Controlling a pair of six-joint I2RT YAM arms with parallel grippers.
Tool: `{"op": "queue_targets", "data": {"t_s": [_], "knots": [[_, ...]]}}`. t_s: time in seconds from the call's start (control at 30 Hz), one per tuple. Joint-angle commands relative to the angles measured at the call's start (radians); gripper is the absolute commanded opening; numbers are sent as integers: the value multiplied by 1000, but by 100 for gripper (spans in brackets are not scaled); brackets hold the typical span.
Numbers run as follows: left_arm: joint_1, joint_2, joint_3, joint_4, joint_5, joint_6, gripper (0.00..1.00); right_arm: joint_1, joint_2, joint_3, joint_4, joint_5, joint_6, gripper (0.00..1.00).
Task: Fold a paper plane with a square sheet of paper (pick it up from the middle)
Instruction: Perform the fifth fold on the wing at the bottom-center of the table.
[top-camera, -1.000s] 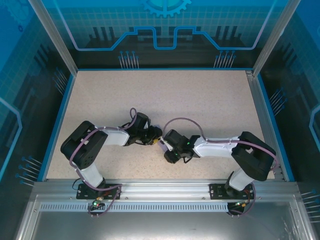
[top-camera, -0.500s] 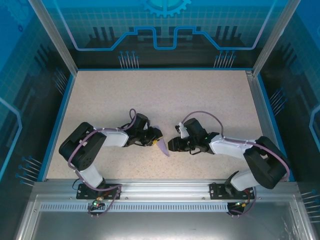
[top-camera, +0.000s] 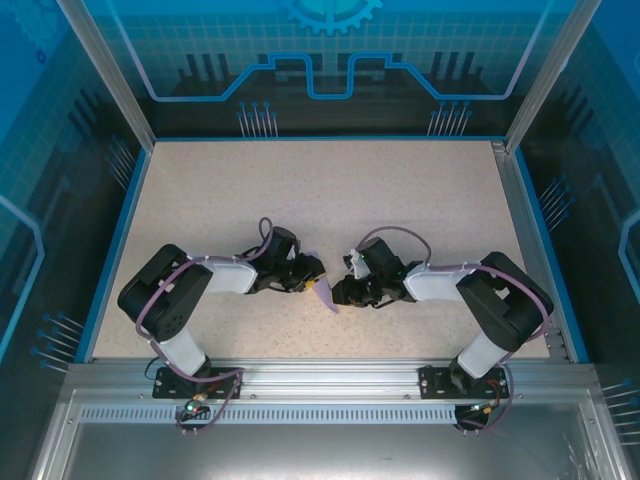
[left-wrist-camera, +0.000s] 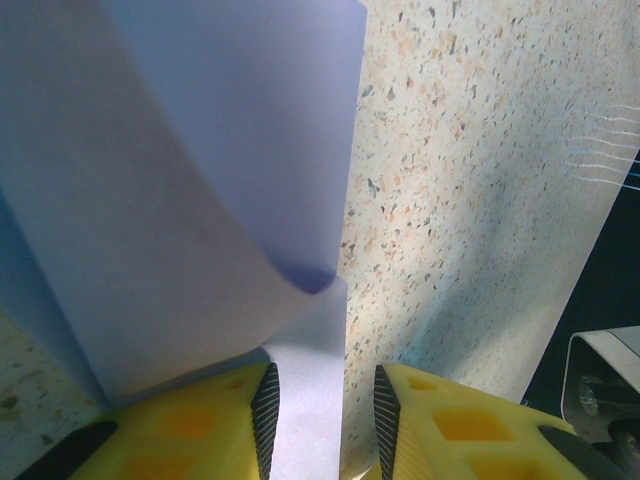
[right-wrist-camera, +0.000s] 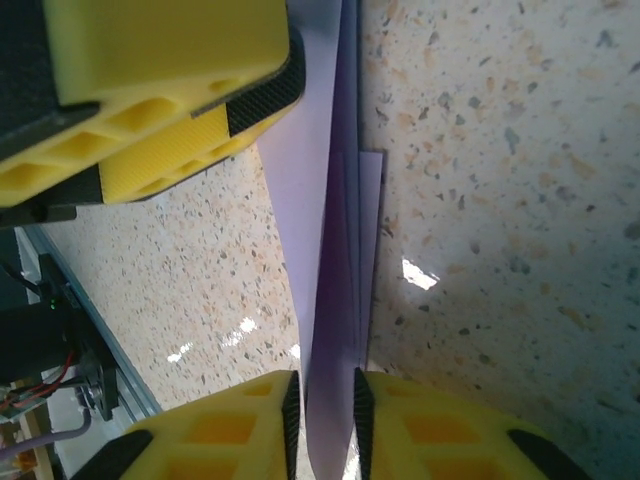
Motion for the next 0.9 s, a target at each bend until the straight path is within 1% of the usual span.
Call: {"op": "queue_targets", "data": {"t_s": [0.0, 0.07, 0.1, 0.2, 0.33, 0.57, 0.7, 0.87], "knots": [[-5, -20, -19, -66, -22, 26, 36, 6, 32, 20, 49, -48, 11, 20], [-4, -21, -19, -67, -21, 26, 36, 6, 44, 15, 76, -62, 15, 9], [-3, -22, -18, -68, -18, 26, 36, 9, 45, 7, 93, -68, 11, 7], [7, -22, -18, -68, -11, 17, 37, 17, 44, -6, 95, -64, -28, 6], [28, -25, -20, -47, 12, 4, 40, 24, 74, 2, 65, -100, -85, 7], [54, -43, -35, -27, 35, -16, 50, 31, 103, 2, 30, -89, -112, 8], [55, -67, -25, -26, 65, 12, 56, 35, 110, 6, 27, -86, -114, 8], [55, -119, 3, -82, 78, 78, 65, 36, 68, 19, -6, -51, -125, 8]]}}
